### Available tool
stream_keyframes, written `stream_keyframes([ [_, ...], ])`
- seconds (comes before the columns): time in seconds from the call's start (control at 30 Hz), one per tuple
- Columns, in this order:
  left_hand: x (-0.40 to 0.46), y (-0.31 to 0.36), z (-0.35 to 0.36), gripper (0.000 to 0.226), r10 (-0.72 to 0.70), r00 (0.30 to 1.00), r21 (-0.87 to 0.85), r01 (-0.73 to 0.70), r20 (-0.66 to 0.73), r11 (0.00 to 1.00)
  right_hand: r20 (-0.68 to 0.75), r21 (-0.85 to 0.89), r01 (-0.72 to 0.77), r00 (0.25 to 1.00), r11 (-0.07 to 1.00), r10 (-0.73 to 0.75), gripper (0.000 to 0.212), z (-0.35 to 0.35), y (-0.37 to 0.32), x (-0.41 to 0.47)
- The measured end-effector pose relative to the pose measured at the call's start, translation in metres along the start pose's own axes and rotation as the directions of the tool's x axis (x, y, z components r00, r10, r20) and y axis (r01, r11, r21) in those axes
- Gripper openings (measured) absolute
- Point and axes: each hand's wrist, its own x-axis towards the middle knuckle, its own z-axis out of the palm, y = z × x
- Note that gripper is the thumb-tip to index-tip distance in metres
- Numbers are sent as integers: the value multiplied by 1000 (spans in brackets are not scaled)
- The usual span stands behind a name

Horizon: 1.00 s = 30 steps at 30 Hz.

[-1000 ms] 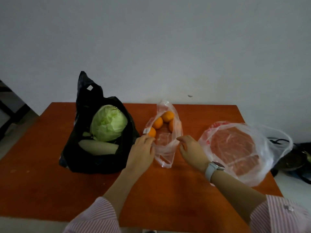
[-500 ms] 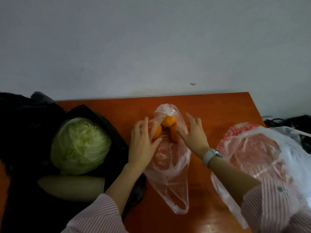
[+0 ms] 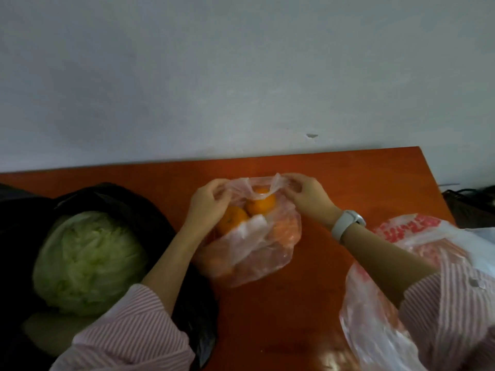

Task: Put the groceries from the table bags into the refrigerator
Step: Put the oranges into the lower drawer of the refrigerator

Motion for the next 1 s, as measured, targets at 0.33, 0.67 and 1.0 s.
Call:
stream_keyframes([
  [0.33,-9,-36,10,54,83,979,346,-145,186,927,222,-466,200,969,862,-105,55,12,35,-13],
  [0.67,-77,-16,-1,32,339,933,59,-347,119,936,175,-435,532,841,726,-511,34,2,29,-50],
  [1.0,-119,-70,34,47,392,919,678,-317,47,663,203,-356,135,977,924,-65,86,8,49,-77],
])
